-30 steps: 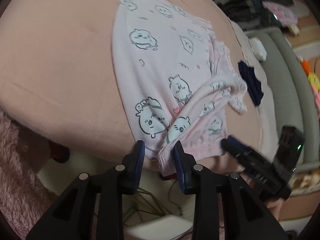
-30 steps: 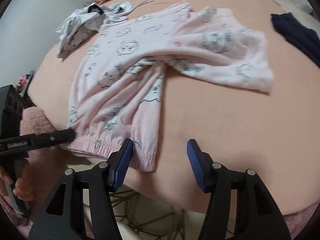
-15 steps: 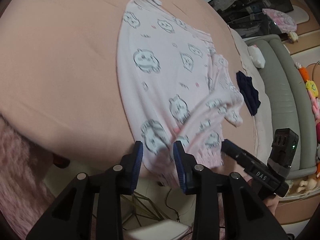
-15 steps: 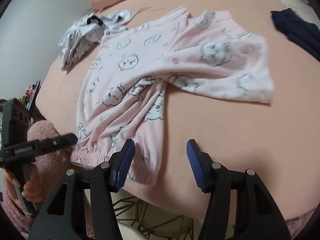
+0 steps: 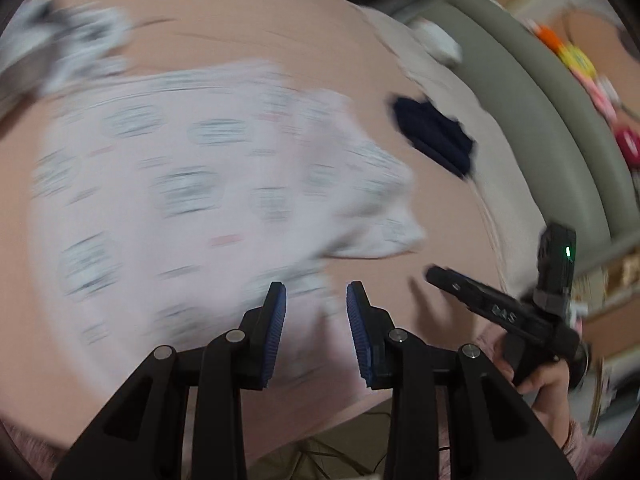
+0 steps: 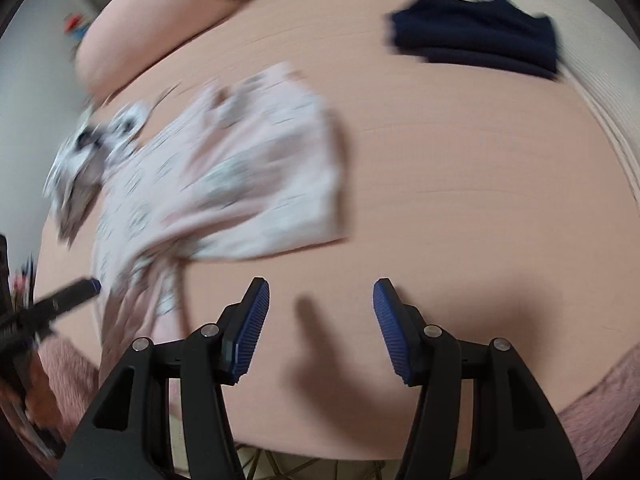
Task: Fold clothes
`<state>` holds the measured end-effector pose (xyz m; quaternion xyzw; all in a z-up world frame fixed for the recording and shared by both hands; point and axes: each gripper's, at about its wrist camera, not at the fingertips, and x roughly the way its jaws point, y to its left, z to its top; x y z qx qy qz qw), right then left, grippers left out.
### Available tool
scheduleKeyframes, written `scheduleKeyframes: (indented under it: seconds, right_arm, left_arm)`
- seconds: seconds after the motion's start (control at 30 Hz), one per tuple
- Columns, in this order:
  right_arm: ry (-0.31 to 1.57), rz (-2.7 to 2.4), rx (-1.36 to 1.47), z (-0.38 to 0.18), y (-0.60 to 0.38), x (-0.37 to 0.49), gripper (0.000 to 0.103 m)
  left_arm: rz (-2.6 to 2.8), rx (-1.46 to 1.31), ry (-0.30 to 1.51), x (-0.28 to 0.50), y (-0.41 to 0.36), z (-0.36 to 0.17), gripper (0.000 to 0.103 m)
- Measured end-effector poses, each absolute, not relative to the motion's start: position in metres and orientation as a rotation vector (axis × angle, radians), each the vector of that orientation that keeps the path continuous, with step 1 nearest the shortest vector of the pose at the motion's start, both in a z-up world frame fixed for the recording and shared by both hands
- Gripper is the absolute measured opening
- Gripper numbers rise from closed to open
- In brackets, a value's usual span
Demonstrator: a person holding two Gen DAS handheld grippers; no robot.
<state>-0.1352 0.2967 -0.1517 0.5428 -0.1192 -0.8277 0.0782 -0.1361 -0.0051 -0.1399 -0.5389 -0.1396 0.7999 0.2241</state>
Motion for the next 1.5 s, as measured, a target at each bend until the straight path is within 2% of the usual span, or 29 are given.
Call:
scheduleKeyframes:
  seconds: [0.17, 0.33, 0.43, 0.47, 0.5, 0.63, 0.77, 0.9, 1.13, 1.3, 1.5]
  right_arm:
    - [-0.422, -2.564, 1.619, -0.153, 0.339, -0.137, 0.056]
    - [-0.485, -2.569, 1.629, -0.166, 0.364, -0.13, 0.056]
    - [-0.46, -2.568, 1.615, -0.165, 0.367, -0.131, 0.056]
    - [-0.437, -2.572, 1.614, -0.164, 0.365, -0.132, 0.056]
    - [-0.409, -2.574, 1.616, -0.164, 0.363, -0.133, 0.056]
    - [-0.344, -2.561, 1.62, -0.162, 0.356, -0.135, 0.058]
    - [-0.359, -2.517, 1.599, -0.153, 0.349, -0.142, 0.058]
    - [-0.269, -2.48, 1.556, -0.138, 0.318, -0.162, 0.058]
    - [-0.16, -2.387, 1.488, -0.121, 0.244, -0.221, 0.058]
    - [-0.019, -2.364, 1.413, -0.113, 0.188, -0.268, 0.058]
    - [0.153, -2.36, 1.419, -0.134, 0.14, -0.32, 0.058]
  left_arm:
    - [2.184, -1.476, -0.049, -0.161, 0.093, -0.154, 0.033]
    - [2.208, -1.454, 0.288, -0.164, 0.15, -0.172, 0.035]
    - [2.253, -1.407, 0.378, -0.165, 0.162, -0.181, 0.035]
    - [2.273, -1.392, 0.36, -0.167, 0.161, -0.181, 0.026]
    - [2.293, -1.393, 0.326, -0.17, 0.158, -0.18, 0.005]
    - [2.384, -1.353, -0.013, -0.175, 0.102, -0.147, 0.005]
    - [2.503, -1.285, -0.287, -0.175, 0.01, -0.108, 0.005]
    - [2.597, -1.295, -0.537, -0.19, -0.098, -0.1, 0.005]
    - [2.644, -1.382, -0.725, -0.222, -0.194, -0.134, 0.005]
    - [2.566, -1.484, -0.769, -0.244, -0.214, -0.168, 0.005]
    - [2.504, -1.5, -0.75, -0.25, -0.209, -0.19, 0.009]
